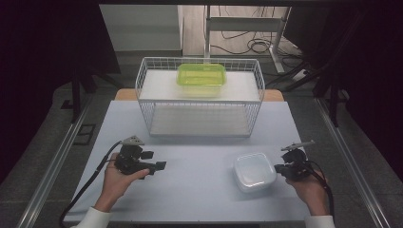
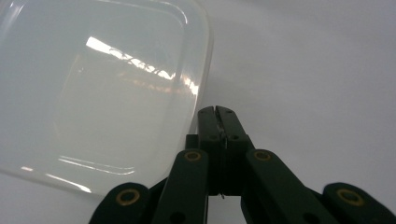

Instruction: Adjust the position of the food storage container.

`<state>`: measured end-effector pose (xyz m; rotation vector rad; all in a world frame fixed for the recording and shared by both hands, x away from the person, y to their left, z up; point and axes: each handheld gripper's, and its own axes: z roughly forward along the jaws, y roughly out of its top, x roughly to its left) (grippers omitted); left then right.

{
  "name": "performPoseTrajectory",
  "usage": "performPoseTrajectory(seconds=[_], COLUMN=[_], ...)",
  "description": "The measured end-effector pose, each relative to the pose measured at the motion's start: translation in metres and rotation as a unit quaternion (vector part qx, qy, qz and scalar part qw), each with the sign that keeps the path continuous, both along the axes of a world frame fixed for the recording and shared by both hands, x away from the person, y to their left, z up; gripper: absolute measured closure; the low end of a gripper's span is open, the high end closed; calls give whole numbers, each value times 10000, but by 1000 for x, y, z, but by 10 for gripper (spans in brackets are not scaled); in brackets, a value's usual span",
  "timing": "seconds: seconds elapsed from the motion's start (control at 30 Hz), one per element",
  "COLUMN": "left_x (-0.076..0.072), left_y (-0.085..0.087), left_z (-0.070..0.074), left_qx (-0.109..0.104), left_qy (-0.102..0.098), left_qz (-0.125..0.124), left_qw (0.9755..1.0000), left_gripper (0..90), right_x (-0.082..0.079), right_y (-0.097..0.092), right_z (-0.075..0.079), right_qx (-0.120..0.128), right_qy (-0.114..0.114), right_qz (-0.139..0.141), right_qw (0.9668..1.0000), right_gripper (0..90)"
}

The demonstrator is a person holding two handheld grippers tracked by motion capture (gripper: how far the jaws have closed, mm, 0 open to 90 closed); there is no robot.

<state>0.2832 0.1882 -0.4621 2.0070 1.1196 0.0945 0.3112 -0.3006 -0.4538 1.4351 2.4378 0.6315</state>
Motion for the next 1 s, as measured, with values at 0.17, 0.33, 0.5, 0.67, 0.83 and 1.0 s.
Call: performPoseTrajectory(seconds=[0.17, 0.33, 0.5, 0.67, 0.83, 1.0], left_x=[0, 0, 1, 2, 2, 3], left_y=[0, 1, 0, -1, -1, 1], left_z=[0, -1, -2, -4, -4, -5], left_qx=[-2, -2, 9, 14, 16, 5], left_qy=[5, 17, 30, 56, 63, 73], left_qz=[7, -1, -9, -21, -26, -5], left_qw=[10000, 10000, 10000, 10000, 10000, 10000], left_gripper=[276, 276, 275, 276, 275, 275], right_x=[-3, -4, -6, -7, -5, -4], right_y=[19, 36, 52, 69, 87, 106], right_z=[-4, -10, -14, -15, -17, -19], right_qx=[30, -22, -38, -27, -40, -27], right_qy=[91, 156, 150, 126, 123, 99], right_qz=[224, 423, 581, 736, 882, 1038], right_qw=[9997, 9990, 9982, 9972, 9960, 9945], right_gripper=[891, 890, 890, 891, 890, 891])
